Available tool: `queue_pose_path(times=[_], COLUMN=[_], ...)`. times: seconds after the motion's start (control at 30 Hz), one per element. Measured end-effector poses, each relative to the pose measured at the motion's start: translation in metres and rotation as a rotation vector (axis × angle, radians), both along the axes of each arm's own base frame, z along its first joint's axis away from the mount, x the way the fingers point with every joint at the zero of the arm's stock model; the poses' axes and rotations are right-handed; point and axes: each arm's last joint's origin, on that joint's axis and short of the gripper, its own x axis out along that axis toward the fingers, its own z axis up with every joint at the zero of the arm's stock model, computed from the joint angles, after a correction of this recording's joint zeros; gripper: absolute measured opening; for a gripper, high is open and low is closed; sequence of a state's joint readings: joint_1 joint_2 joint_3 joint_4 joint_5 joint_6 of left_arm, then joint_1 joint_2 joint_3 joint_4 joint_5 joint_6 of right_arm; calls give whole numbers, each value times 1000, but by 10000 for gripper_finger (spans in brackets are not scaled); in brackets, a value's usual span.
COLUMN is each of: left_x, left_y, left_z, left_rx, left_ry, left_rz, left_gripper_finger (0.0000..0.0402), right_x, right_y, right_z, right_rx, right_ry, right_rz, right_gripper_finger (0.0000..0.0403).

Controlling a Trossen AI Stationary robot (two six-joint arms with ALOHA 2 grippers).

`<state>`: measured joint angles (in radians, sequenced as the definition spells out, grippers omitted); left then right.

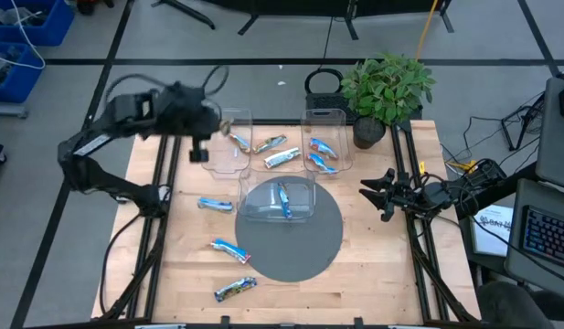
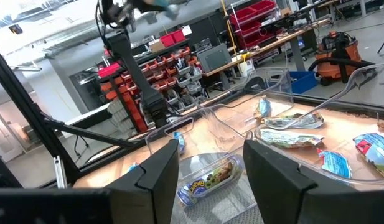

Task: Pick and place Granola Bars by type
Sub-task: Put the yellow granola bar into the top left transparent bin

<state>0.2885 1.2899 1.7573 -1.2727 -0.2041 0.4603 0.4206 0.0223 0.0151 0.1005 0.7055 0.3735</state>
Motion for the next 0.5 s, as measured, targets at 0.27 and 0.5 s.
queue_pose_path(times=[0.27,0.5], left_x=[19,25], left_y=[59,100], left_z=[-14,-33], left_rx=[31,24], left_ry=[186,353], left_rz=[-3,-12], left_gripper_finger=[7,7], right_x=[0,0], right_y=[0,0], right_z=[0,0], right_rx=[-1,-1], right_ry=[2,2], right_rz=[0,0], right_gripper_finger=[171,171])
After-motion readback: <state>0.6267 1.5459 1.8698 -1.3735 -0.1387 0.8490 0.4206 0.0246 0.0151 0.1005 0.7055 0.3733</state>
